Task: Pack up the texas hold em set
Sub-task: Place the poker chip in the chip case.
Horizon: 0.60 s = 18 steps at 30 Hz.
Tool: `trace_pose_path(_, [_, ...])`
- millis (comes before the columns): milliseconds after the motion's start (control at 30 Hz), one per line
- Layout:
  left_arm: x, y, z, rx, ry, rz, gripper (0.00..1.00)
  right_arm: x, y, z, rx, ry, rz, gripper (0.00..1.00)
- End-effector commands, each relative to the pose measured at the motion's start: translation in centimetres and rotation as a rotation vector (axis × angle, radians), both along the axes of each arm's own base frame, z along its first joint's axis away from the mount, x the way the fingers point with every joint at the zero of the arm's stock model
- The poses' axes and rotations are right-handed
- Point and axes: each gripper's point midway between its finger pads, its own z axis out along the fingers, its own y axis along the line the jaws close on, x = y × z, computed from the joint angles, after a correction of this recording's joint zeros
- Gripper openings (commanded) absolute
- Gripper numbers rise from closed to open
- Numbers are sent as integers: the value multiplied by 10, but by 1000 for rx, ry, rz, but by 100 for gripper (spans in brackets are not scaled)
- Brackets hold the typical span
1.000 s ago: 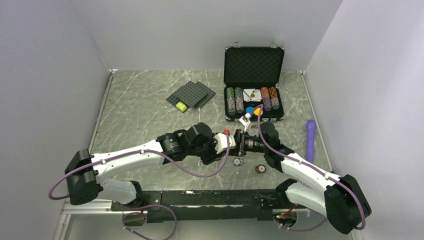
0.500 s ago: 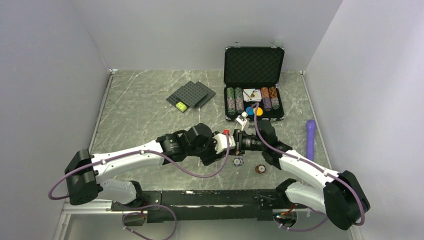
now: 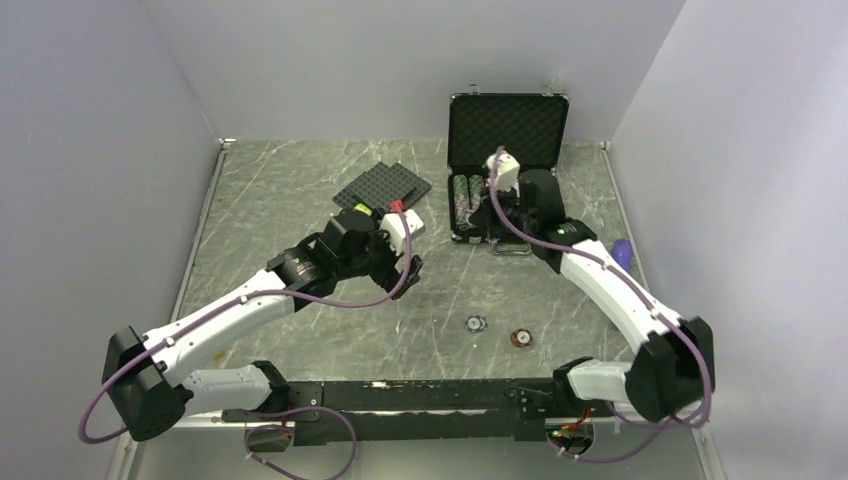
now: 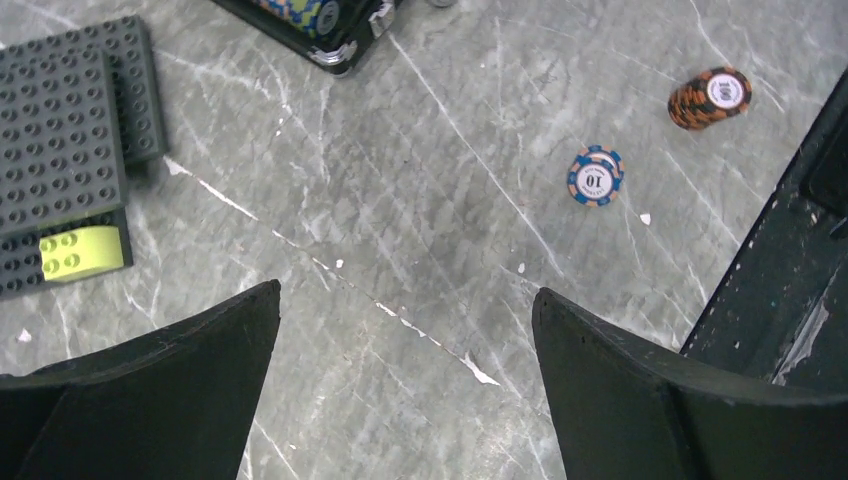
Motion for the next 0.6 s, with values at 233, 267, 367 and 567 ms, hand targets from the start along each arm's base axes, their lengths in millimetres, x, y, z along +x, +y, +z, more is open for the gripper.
trace_pose_path(233, [2, 1, 31, -120, 9, 36, 99, 75, -41, -73, -708, -167, 221, 0])
trace_pose_path(267, [2, 1, 32, -121, 7, 35, 99, 78, -41, -77, -726, -172, 241, 0])
trace_pose_path(367, [3, 2, 34, -123, 1, 43, 99, 85, -37, -88, -759, -163, 298, 0])
trace_pose_path(567, [3, 3, 35, -126, -2, 43, 99, 95, -39, -117, -833, -103, 355, 0])
